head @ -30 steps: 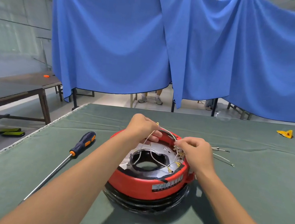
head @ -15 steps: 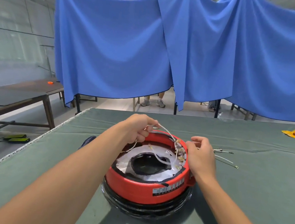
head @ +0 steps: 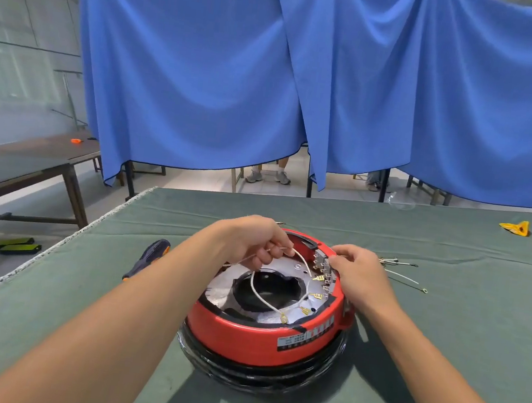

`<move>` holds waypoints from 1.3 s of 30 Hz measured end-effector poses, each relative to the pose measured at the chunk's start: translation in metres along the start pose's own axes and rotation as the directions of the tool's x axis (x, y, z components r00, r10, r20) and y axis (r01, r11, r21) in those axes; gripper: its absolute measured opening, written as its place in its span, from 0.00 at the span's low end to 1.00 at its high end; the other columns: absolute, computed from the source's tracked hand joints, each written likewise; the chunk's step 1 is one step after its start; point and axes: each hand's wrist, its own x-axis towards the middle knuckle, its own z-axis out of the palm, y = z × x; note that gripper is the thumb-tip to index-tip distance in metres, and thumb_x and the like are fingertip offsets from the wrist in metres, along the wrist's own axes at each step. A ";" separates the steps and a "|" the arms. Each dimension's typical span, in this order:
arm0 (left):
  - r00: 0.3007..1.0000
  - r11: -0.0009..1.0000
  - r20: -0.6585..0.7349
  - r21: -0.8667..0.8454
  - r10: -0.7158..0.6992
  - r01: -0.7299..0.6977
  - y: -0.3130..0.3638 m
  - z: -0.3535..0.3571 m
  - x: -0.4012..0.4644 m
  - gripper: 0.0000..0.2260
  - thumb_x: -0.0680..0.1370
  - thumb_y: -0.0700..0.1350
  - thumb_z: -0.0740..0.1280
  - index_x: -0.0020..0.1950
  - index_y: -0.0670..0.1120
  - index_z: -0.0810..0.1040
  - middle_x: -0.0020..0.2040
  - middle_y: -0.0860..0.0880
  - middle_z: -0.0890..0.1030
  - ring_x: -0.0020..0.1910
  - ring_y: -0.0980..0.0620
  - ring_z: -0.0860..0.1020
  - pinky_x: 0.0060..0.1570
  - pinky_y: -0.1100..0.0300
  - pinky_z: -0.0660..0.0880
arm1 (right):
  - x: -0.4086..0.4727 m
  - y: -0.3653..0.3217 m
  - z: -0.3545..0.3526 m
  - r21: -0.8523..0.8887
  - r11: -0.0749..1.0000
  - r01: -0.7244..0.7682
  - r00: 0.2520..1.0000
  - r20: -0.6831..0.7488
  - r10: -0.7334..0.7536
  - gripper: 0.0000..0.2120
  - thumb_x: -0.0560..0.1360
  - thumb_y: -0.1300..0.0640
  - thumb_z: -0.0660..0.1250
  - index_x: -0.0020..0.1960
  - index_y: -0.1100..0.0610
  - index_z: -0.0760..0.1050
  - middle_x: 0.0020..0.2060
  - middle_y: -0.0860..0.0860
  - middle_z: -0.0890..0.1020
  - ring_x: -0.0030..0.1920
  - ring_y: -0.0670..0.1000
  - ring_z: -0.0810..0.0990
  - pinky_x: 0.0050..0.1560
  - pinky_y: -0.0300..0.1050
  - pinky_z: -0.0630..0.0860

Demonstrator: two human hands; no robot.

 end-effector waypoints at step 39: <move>0.975 0.972 0.174 0.166 0.139 -0.168 -0.017 -0.002 0.011 0.06 0.77 0.43 0.66 0.45 0.44 0.82 0.40 0.49 0.84 0.29 0.57 0.74 0.28 0.66 0.71 | 0.017 -0.010 0.019 -0.036 0.997 0.064 0.995 0.072 -0.062 0.10 0.79 0.58 0.61 0.40 0.51 0.77 0.37 0.46 0.80 0.42 0.49 0.78 0.42 0.43 0.70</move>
